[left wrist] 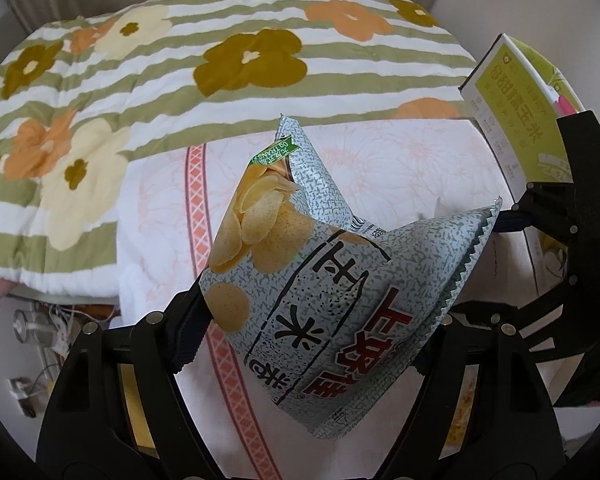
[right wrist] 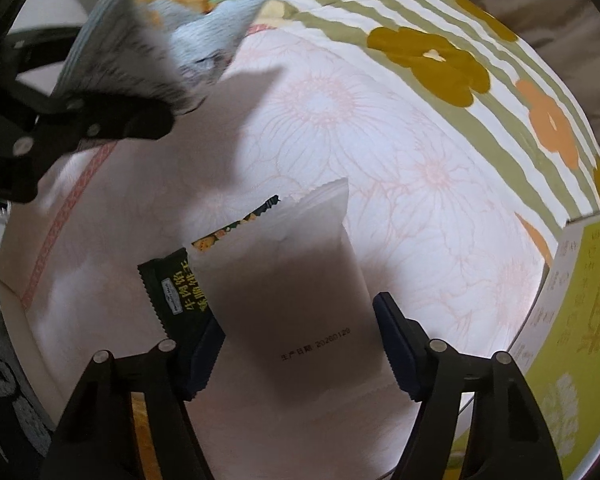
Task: Organize snacks
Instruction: 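Grasp the grey-green potato chip bag with the left gripper while the right grasps the white pouch, then carry both bags over the yellow-green box and release them inside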
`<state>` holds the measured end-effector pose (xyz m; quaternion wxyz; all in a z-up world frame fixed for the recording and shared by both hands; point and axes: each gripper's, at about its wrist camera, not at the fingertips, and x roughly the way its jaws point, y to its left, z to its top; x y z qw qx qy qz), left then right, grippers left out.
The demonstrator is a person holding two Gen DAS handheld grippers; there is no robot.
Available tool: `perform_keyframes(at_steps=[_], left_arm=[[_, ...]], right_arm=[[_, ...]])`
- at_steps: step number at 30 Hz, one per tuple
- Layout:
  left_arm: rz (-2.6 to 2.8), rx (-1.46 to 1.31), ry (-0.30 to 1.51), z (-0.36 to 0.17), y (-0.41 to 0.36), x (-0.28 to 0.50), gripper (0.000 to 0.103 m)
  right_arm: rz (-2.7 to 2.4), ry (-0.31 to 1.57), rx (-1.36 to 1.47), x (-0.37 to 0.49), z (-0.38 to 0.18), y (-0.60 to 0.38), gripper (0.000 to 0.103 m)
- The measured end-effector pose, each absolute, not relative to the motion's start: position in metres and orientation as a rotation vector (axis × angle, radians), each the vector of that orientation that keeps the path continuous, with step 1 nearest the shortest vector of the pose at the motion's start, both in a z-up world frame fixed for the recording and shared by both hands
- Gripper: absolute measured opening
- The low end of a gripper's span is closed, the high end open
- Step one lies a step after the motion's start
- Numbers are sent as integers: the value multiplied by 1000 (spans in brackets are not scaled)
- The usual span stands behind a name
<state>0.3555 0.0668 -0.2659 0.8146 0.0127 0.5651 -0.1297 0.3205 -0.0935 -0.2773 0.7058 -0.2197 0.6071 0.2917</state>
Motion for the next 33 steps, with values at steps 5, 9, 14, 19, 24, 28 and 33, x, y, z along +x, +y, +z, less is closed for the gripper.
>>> perform_keyframes(at_steps=[5,9,14,19,24,28,33], left_arm=[[-280,21,1179,-251,73,345,76],[-296,22,1137,-229,74,336,76],[-325,15,1074,-193,71,327,76],[-393,-4,982,-154,61,322,76],[-450,-5,922,-123,34,321,76],[-480,-1,879,-101,3,319,76],[-485,12,838,-83,-51,317,76]], right_arm=[[597,1310,-408,315,-256,-99,67],[556,1256,-345,306,-227,-103,67],[487,1204,-226,298,-188,-116,67],[394,1146,-131,283,-145,-135,67],[309,1082,-56,273,-102,-171,67],[259,1038,-27,268,-81,-205,67],[246,1009,-3,271,-70,-257,67]])
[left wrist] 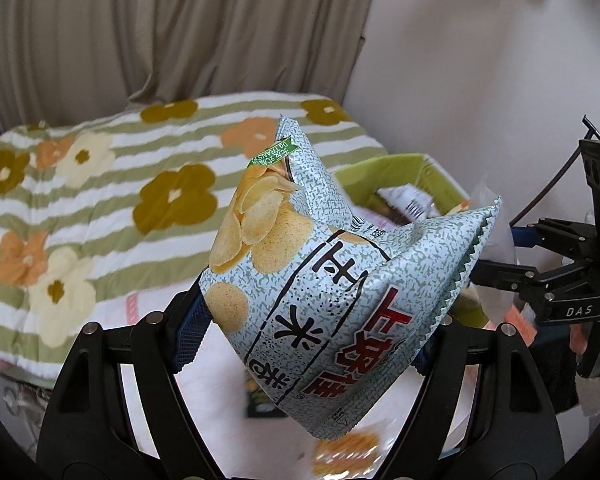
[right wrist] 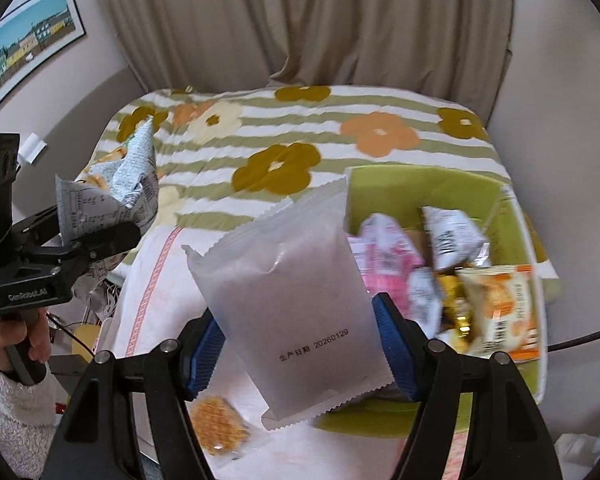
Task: Organize snacks
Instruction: 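Carry both bags over the yellow-green box and release them inside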
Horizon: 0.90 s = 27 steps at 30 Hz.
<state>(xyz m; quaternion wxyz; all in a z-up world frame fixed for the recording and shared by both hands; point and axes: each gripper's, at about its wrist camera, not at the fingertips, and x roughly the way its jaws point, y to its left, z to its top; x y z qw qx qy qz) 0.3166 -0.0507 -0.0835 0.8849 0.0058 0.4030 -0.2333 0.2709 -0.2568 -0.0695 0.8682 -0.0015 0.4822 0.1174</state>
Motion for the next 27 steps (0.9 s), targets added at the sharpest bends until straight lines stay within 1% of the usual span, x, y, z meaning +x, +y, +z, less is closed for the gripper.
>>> perform_keyframes(at_steps=[5,13,20,27], left_arm=[[-489,-2,853,-81,-111,323,76],[-475,-16,916,-95,-206,348,76],[-475,17,986,-108,-254,381,76],[-497,48,1050,-129,-276,422,77]], right_arm=[[275,1005,-58,270,-66,-304,67],[323,994,-98,274,-70,-364,67],[375,1038,-33,291,-91,-394,67],[361,1077,41,305,-107,-405,67]])
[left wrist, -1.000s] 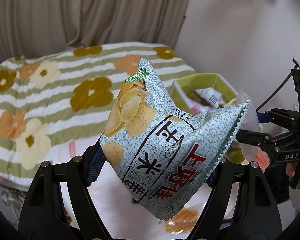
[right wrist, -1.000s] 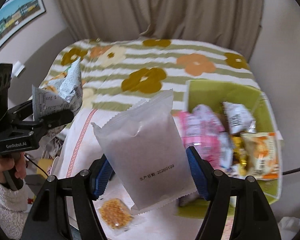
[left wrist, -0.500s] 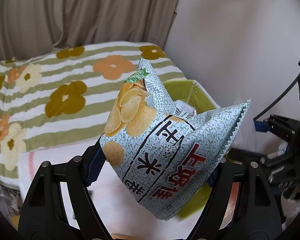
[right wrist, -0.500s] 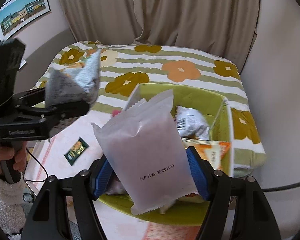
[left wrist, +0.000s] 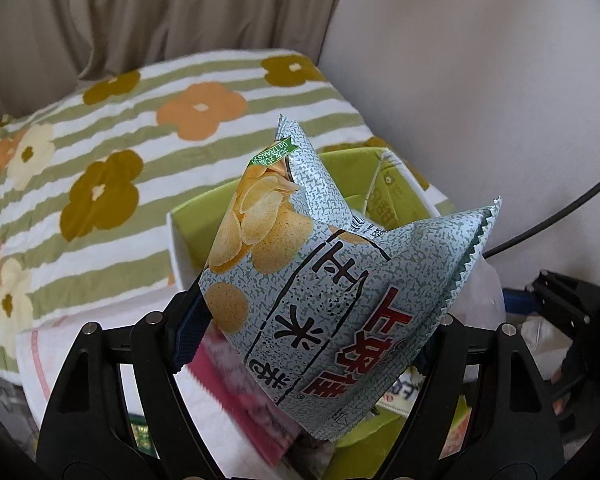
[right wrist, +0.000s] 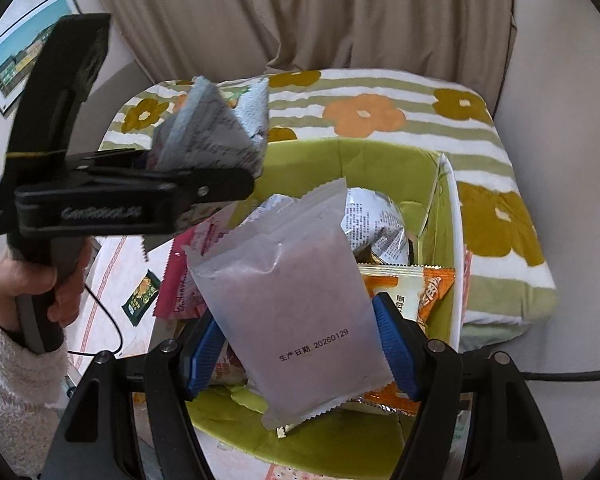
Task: Organize snacks
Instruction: 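Carry both bags over the yellow-green box and release them inside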
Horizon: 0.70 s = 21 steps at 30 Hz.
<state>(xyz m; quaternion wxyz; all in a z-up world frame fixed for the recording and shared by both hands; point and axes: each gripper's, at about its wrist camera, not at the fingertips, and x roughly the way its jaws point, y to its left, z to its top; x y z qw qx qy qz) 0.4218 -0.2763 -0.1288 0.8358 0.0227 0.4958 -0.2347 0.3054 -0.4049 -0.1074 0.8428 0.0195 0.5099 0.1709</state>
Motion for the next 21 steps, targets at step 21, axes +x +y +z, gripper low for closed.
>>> perform_keyframes(at_steps=[21], left_arm=[[-454,-100,1120,-148,-221,416,100]], right_arm=[[357,1104,80,327,-114,-396,67]])
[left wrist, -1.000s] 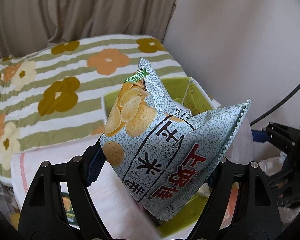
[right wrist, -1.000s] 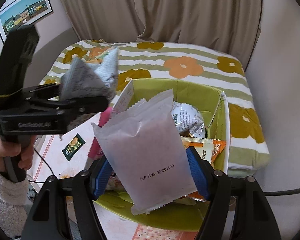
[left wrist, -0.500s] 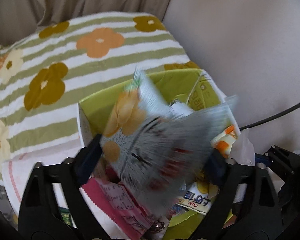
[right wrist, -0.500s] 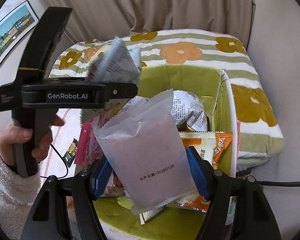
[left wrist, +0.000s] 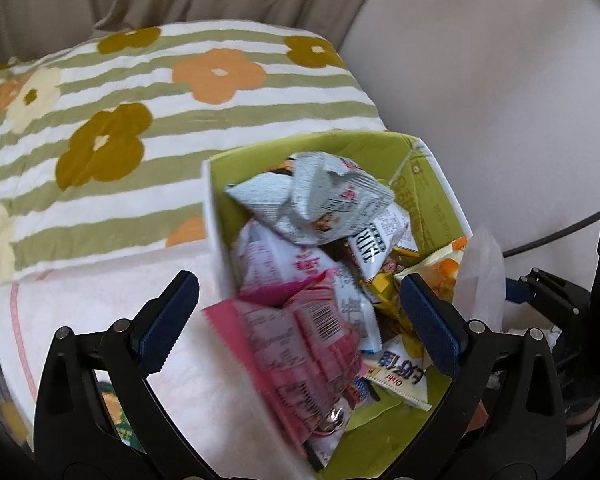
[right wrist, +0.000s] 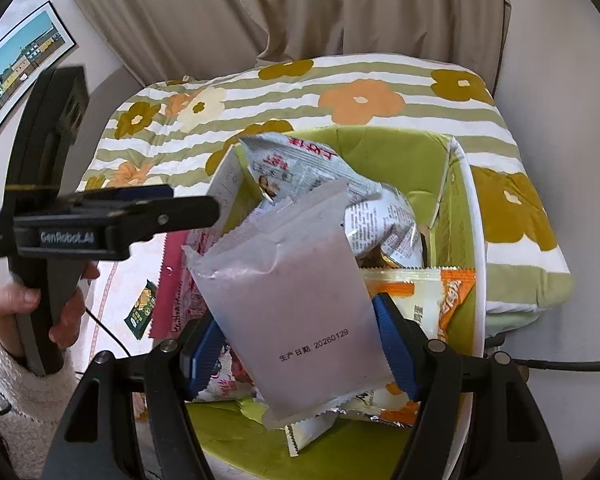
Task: Organize snacks
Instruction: 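Carry both bags over the yellow-green box and release them inside, then move both grippers back over the green packet and wrapped waffle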
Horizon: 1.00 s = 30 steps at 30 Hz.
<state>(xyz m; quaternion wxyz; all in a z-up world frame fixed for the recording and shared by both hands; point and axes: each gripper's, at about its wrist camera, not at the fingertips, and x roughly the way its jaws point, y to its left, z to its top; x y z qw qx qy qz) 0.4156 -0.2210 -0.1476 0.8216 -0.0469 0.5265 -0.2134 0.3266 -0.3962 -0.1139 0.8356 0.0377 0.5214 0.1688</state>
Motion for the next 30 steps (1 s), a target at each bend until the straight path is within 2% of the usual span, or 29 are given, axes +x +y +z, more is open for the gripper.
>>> perform_keyframes(at_steps=[6,8,9,10,30], left_arm=[[-386,-103,1082,-138,-196,400,100],[-369,-102,1074,-135,-189,394,100],[-360,-103,1068,-134,-185,390,100],[-350,-104,1060,-132,-181,385,100],[-159,-139,1016,-112,-117,290,100]], right_arm=[[354,1109,78,338,-115,-386,68],[356,1079,71,338,-112,-383,76],[358,1063,72,337,-110,-382,90],[361,1052,72,335,-108,-382,99],[461,991,48,266,-86,-380,100]])
